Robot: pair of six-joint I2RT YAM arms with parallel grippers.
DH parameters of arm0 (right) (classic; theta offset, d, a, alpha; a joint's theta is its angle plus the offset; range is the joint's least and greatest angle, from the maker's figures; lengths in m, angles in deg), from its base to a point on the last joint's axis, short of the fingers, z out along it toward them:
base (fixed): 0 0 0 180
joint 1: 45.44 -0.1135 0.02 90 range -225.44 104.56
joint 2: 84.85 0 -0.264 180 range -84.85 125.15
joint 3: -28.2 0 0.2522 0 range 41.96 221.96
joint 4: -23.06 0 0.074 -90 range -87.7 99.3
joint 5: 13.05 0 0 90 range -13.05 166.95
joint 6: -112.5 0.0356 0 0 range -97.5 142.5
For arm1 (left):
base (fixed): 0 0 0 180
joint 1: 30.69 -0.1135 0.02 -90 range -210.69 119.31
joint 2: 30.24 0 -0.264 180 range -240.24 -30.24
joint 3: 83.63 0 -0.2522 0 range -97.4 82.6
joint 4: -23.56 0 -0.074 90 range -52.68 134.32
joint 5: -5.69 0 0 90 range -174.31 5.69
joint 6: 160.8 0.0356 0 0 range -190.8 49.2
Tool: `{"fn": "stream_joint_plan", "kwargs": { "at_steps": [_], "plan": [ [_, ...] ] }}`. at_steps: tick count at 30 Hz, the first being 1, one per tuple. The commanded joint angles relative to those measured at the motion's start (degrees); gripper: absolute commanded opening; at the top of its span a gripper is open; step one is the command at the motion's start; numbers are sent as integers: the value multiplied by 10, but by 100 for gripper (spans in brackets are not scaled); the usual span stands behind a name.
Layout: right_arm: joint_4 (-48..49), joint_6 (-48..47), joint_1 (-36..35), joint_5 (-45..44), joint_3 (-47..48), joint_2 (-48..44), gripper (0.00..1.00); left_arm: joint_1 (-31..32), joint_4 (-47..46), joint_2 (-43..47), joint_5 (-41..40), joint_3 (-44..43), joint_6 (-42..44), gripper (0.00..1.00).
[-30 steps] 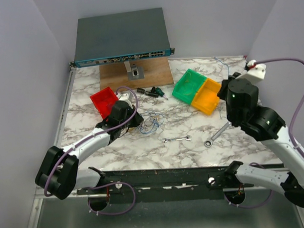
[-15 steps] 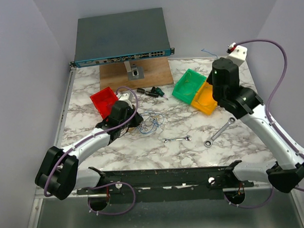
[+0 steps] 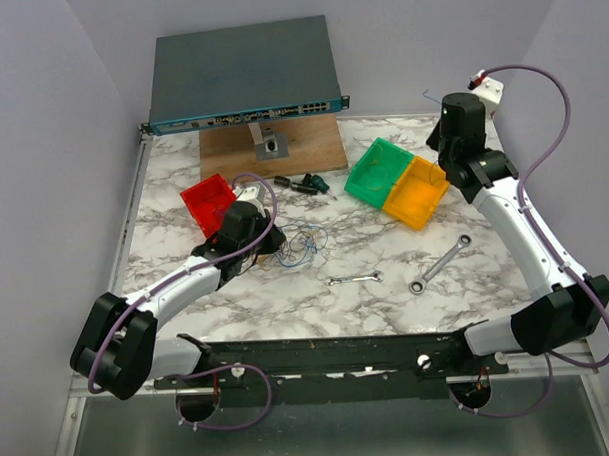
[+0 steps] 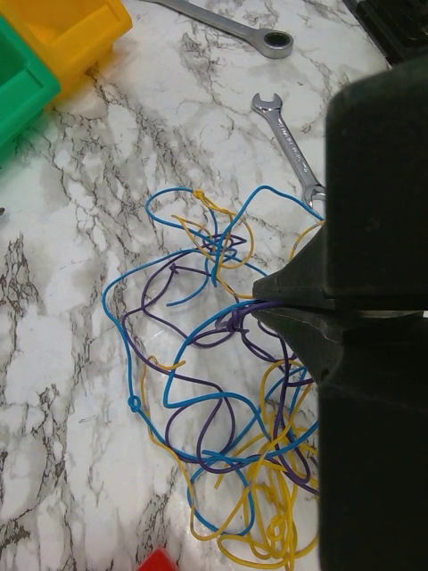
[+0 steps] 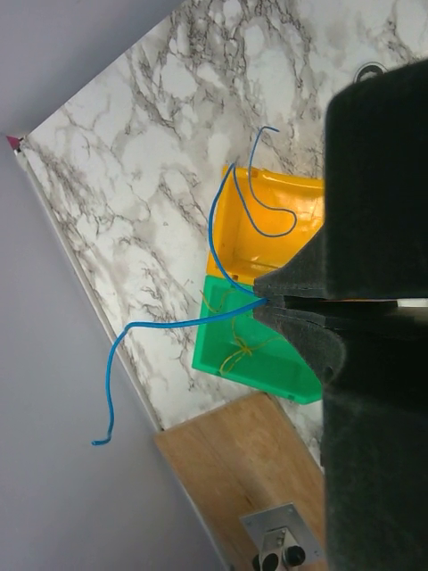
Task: Untangle the cables
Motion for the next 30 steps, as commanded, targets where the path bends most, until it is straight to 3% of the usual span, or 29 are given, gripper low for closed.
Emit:
{"fn": "stream_joint_plan", "kwargs": {
  "at_steps": [1, 13, 30],
  "plan": [
    [19, -3, 6, 38, 25, 8, 1, 0, -7, 9, -14, -2, 10, 0],
    [6, -29, 6, 49, 91, 23, 1, 0, -4, 13, -23, -2, 10, 0],
    [104, 66, 44, 87, -205, 18, 1, 1, -4, 20, -23, 1, 11, 0]
  ]
}}
